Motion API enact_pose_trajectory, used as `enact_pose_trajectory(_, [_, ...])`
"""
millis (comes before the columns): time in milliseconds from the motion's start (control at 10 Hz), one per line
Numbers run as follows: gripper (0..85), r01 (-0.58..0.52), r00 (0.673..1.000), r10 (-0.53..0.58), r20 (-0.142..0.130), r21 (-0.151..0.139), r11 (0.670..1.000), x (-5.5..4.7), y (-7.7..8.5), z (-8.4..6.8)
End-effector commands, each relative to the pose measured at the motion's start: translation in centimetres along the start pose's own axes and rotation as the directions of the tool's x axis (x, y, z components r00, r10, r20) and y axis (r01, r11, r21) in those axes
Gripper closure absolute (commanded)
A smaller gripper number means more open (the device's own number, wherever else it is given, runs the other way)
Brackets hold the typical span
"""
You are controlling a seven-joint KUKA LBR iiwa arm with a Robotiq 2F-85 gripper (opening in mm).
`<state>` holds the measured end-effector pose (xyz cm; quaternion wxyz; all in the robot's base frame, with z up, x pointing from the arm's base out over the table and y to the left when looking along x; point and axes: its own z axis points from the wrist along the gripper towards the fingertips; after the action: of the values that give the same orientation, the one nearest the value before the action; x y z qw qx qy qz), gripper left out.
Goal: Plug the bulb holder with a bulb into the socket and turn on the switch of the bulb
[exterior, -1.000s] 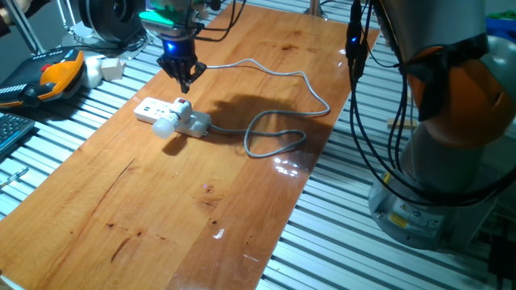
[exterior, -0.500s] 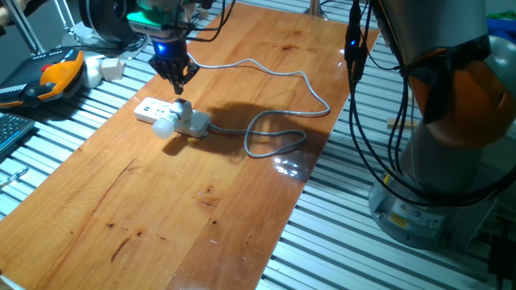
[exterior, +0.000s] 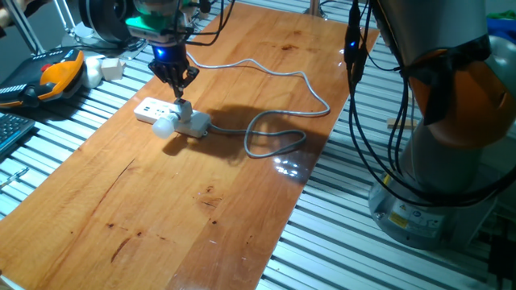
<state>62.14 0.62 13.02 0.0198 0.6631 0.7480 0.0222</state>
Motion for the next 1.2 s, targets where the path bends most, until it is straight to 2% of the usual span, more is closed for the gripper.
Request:
enact_pose_trajectory(0, [85.0, 0.0, 1.0, 0.0, -0.004, -0.001, 1.0, -0.05, -0.08, 0.13])
enact_pose_trajectory(1100, [85.0, -0.001, 1.0, 0.001, -0.007, -0.003, 1.0, 0.01, -0.63, 0.91])
